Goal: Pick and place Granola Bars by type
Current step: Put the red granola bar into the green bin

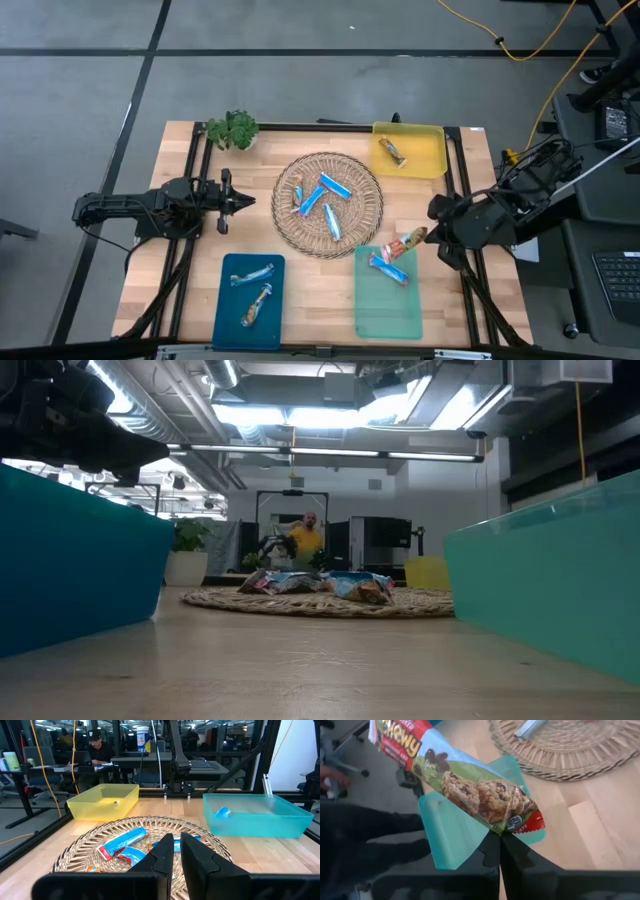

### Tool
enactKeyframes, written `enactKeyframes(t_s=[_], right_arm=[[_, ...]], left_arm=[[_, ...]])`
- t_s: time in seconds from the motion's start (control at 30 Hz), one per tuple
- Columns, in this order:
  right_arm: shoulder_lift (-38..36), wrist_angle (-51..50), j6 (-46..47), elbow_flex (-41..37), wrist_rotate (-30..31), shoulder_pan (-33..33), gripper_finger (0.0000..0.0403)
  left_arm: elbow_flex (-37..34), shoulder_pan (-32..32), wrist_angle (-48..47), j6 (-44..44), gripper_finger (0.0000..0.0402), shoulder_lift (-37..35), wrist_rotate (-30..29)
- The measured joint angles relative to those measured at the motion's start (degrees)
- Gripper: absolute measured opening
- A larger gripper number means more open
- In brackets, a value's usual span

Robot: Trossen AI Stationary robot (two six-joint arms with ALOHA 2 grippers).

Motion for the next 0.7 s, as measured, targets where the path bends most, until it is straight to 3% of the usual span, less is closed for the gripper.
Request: enactKeyframes(t_s=[0.33,0.7], right_arm=[[1.5,3.4,-7.8,0.0,-6.8,0.0,0.0004],[9.8,3.5,-19.0,0.0,-13.1,0.1,0.0005]], left_arm=[[0.0,0.0,0.0,0.0,0.0027,0.0,0.0],[0.0,0.0,0.0,0.0,0.0024,0.0,0.0]])
